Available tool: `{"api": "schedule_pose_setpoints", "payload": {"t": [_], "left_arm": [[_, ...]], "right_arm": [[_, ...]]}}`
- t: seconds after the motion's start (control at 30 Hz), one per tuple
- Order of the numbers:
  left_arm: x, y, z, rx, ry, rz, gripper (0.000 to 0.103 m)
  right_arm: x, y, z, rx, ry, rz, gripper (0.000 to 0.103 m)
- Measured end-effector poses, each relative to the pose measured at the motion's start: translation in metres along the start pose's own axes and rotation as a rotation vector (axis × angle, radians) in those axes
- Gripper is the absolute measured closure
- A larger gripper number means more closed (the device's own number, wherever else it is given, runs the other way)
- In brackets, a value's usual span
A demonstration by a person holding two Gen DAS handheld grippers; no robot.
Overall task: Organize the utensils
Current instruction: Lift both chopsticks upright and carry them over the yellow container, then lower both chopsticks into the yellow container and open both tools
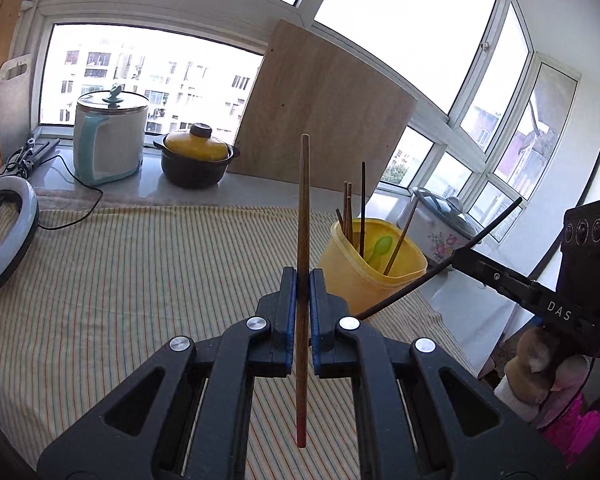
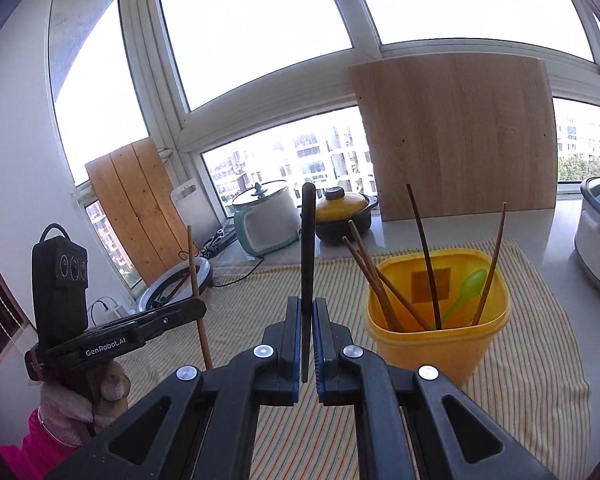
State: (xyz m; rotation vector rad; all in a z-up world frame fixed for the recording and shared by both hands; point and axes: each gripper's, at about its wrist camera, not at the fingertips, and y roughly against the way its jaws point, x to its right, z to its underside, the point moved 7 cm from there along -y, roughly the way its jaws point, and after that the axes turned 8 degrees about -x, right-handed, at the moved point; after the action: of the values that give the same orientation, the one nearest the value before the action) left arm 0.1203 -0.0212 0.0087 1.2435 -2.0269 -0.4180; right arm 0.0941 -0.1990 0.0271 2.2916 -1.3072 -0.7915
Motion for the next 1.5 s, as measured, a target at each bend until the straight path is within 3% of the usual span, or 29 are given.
{"api": "schedule_pose_setpoints", "payload": {"t": [0.33, 0.73, 1.07, 1.5], "left_arm": [[0.038, -0.011, -0.031, 0.038, -0.062, 0.038, 0.099], [0.070, -0.027, -0.067, 0.085, -0.110, 0.049, 0.099], [0.086, -0.051, -0.090, 0.093, -0.132, 0.048, 0.099], [0.097, -0.083, -0.116, 0.129, -0.102, 0.039, 0.099]], "right_arm": [[0.021, 0.050, -0.035, 0.108, -0.008, 0.033, 0.100], [0.051, 0.075, -0.064, 0.189, -0.021, 0.118, 0.100], [0.083, 0.067, -0.073, 0.190, -0.033, 0.213, 0.100], [0.110, 0.052, -0.059, 0.132, -0.078, 0.221, 0.100]]}}
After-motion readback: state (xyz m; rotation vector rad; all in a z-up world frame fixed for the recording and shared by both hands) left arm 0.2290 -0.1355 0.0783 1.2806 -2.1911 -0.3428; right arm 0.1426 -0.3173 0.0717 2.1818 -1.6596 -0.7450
